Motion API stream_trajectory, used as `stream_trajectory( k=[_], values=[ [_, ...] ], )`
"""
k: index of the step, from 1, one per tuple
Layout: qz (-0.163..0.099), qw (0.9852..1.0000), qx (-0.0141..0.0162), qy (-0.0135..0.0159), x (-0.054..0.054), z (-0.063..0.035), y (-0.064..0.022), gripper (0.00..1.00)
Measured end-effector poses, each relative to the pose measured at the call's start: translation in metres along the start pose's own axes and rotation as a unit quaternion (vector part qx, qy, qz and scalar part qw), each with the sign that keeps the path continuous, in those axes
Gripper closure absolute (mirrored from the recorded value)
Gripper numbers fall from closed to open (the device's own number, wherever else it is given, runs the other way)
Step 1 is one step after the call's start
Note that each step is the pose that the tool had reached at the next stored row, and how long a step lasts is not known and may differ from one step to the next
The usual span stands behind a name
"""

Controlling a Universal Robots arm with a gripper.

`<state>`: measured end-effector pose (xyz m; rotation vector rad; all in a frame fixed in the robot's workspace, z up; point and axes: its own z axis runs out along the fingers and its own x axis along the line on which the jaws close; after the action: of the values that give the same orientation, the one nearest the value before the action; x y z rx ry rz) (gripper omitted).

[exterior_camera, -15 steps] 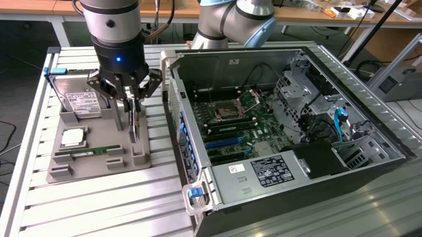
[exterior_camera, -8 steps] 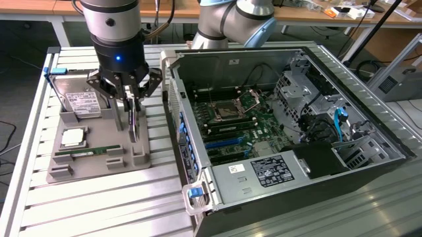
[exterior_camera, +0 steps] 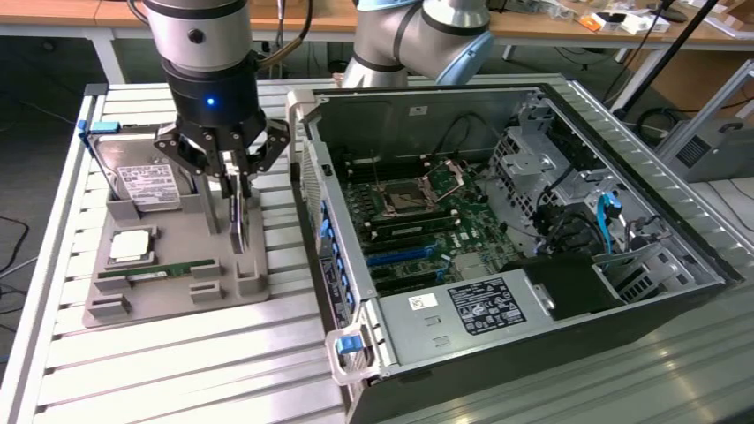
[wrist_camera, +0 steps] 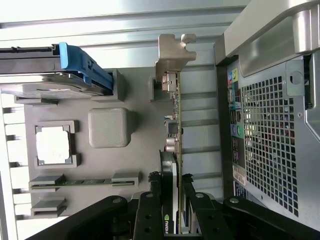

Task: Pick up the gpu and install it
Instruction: 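Pick up the gpu and move the gpu toward the slot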

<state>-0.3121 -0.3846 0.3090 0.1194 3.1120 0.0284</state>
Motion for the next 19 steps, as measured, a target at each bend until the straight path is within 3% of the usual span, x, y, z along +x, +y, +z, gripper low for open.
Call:
stream_trajectory(
  k=[19],
  values=[
    [0.0, 1.0, 0.0, 0.0, -0.0001, -0.0053, 0.0001, 0.73]
  ],
)
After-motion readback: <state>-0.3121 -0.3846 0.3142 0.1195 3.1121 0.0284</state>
